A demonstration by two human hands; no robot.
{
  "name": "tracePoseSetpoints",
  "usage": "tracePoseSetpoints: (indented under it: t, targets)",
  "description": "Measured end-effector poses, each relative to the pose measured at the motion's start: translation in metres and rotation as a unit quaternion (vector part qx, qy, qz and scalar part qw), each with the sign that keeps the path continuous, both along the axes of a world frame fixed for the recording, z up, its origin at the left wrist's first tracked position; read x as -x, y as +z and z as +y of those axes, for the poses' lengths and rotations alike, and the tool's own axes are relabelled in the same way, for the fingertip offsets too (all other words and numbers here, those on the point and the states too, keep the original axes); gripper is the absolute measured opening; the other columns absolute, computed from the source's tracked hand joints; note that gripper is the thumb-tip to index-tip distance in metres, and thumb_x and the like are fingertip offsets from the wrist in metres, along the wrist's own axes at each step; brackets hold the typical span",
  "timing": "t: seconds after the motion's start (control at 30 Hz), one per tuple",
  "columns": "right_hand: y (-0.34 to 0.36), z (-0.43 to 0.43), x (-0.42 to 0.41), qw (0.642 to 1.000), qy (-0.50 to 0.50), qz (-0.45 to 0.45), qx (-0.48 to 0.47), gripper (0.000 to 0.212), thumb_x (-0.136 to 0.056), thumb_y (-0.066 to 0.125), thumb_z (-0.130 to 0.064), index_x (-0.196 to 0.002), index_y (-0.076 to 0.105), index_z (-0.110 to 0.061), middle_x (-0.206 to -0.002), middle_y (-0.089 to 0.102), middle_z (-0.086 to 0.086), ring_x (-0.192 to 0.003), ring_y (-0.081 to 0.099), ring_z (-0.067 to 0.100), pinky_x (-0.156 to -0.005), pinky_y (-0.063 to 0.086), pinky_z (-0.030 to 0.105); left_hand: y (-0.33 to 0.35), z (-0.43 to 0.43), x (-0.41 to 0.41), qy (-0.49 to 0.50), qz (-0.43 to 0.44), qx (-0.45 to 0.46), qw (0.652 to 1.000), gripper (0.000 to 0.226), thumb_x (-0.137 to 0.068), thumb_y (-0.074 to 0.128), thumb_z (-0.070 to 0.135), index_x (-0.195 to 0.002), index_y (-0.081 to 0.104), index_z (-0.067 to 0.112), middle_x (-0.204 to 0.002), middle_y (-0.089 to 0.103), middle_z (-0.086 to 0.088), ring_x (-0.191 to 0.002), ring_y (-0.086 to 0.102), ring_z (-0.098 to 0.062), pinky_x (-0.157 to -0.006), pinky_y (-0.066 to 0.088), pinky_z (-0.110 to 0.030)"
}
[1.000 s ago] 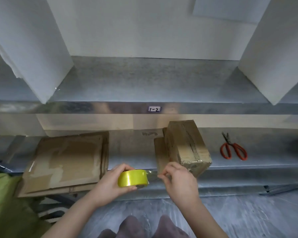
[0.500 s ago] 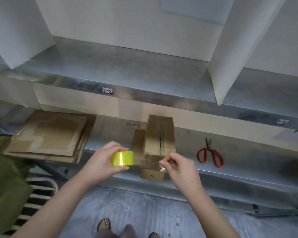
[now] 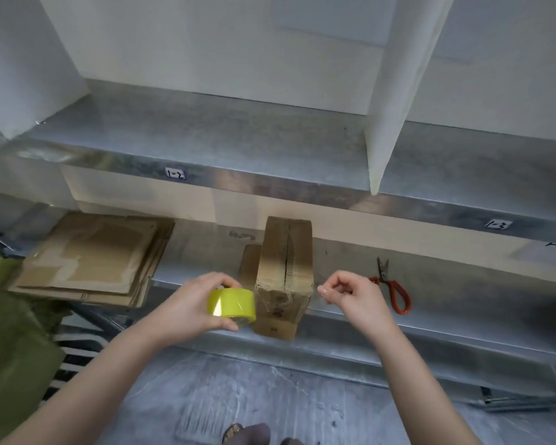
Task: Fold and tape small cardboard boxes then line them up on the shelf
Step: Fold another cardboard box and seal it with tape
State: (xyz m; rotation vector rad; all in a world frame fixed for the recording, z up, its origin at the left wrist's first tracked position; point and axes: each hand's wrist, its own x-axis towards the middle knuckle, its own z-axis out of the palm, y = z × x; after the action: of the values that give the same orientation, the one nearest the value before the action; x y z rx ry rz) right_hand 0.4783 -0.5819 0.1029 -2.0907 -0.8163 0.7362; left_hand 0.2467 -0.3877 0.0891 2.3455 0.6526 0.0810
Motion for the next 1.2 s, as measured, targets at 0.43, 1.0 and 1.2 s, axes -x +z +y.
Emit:
tracePoseSetpoints:
  t: [0.43,1.0,1.2]
  targets:
    - [-0.005,-0.014,-0.010,0.999,-0.014,0.029,-0.026,0.017,-0.086,0.073,-0.026,-0.070,0.068,-0.022,-0.071,0.071,0.001,-0.067,0.061,0.007,-0.060,0.043,0.012,-0.004,0.014,-0.038,0.030,0.023,-0.069,0.997,0.046,-0.067,0.083,0.047,-0.102,0.055,0.036,-0.103,0.052,0.014,-0.102,0.050,-0.008,-0.087,0.039,-0.024]
    - [-0.069,0.021,-0.037,0.994,-0.034,0.100,0.022,0.013,-0.087,0.071,-0.030,-0.075,0.071,-0.024,-0.068,0.071,-0.008,-0.066,0.061,-0.005,-0.066,0.040,0.016,-0.029,0.031,-0.053,0.071,0.091,-0.038,0.993,0.053,-0.064,0.083,0.053,-0.107,0.056,0.037,-0.112,0.057,0.012,-0.109,0.050,-0.011,-0.092,0.043,-0.031]
    - [-0.083,0.029,-0.033,0.981,-0.057,0.186,0.000,0.011,-0.089,0.070,-0.024,-0.085,0.071,-0.014,-0.071,0.069,-0.005,-0.060,0.059,-0.006,-0.059,0.040,0.013,-0.037,0.035,-0.056,0.028,0.067,0.006,0.997,0.062,-0.076,0.078,0.044,-0.127,0.046,0.056,-0.115,0.053,0.012,-0.113,0.050,-0.008,-0.100,0.042,-0.035]
